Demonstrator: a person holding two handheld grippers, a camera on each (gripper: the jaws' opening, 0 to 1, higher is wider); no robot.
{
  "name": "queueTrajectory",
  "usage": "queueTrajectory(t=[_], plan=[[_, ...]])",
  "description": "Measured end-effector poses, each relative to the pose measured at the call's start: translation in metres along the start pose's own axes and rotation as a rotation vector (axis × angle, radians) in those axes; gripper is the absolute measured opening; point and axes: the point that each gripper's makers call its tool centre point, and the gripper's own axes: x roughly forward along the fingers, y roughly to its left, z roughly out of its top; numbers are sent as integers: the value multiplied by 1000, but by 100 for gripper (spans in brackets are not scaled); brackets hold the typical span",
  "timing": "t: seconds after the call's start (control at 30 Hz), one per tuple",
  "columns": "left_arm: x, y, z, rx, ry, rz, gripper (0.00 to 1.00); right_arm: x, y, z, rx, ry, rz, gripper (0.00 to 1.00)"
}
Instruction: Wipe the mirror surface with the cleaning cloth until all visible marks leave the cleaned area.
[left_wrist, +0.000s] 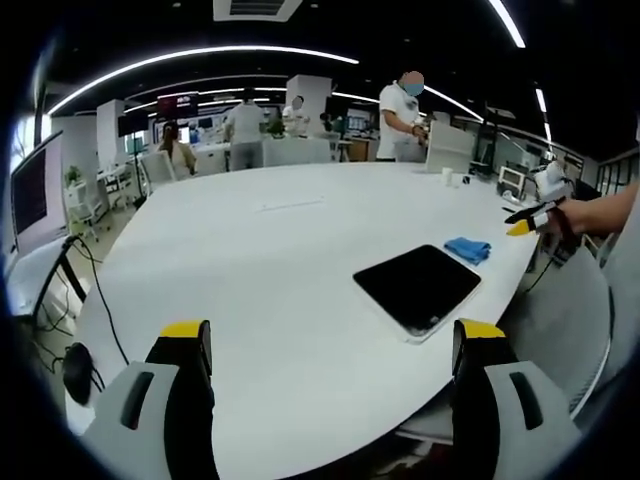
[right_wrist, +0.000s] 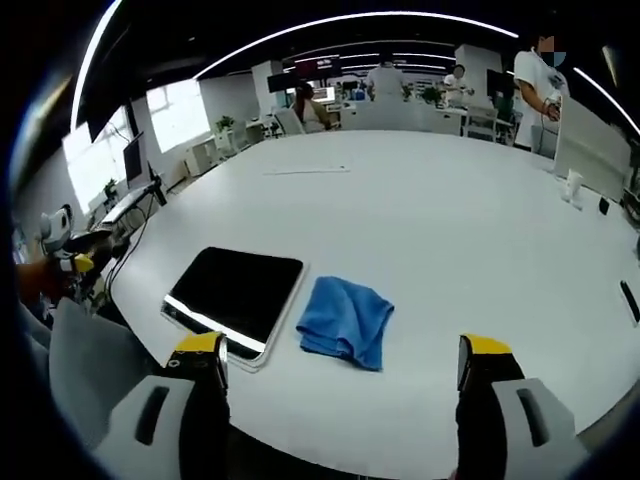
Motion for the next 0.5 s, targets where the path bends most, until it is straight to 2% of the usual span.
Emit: queueTrajectory(t=[0.13,0.23,0.33,0.5], plan=[[1,-6,-4,-3,4,-12,99,16,2,9,26,47,11,80],[0,-9,-6,-4,9,-18,99,33,5,14,35,54,16,74],[-2,-10,-9,-7,13,-23,99,53,5,8,22,87,17,64],[-5,-6,-14,-12,25,-22,99,83,-2,-13,28,157,-16,43]])
